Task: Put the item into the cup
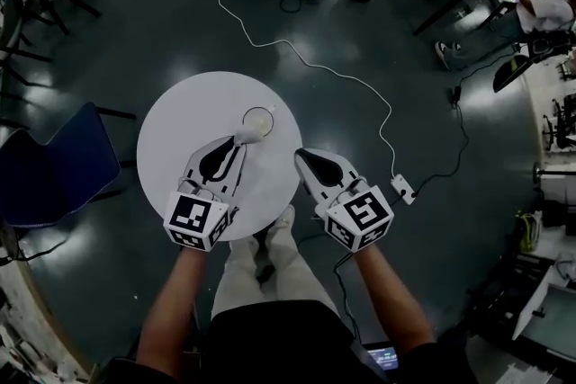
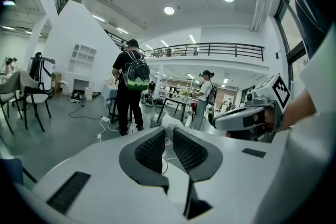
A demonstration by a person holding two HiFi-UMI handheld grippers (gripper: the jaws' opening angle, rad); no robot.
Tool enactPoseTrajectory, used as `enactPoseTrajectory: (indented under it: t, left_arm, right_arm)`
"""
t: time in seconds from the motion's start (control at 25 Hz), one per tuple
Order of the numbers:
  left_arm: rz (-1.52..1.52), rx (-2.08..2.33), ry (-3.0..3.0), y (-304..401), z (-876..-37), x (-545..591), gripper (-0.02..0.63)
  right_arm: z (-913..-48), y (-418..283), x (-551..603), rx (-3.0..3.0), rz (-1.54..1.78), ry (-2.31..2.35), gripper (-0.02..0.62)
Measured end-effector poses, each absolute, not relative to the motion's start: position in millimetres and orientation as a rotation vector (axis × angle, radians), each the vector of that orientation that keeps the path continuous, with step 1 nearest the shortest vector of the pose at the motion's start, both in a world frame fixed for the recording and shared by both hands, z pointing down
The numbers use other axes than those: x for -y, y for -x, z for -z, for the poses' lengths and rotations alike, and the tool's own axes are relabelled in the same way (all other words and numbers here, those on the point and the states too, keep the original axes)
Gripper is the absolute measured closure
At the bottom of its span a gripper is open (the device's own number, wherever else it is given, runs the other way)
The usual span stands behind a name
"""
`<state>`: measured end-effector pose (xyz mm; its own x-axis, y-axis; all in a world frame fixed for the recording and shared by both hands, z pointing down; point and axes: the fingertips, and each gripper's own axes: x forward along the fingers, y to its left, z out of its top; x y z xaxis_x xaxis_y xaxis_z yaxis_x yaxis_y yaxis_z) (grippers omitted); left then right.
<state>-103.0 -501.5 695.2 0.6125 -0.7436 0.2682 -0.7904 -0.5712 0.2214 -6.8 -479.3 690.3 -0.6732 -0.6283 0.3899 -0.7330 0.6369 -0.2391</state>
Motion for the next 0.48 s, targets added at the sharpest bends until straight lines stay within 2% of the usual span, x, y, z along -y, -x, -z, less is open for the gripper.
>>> enactPoseTrajectory:
  t: [0.48]
  left_arm:
    - [-0.352, 1.22, -2.528, 76.4, -759.6, 532.8, 0.548]
  right_arm:
    - [-746.7, -18.1, 476.2, 2.514, -0.62, -1.084, 0.577]
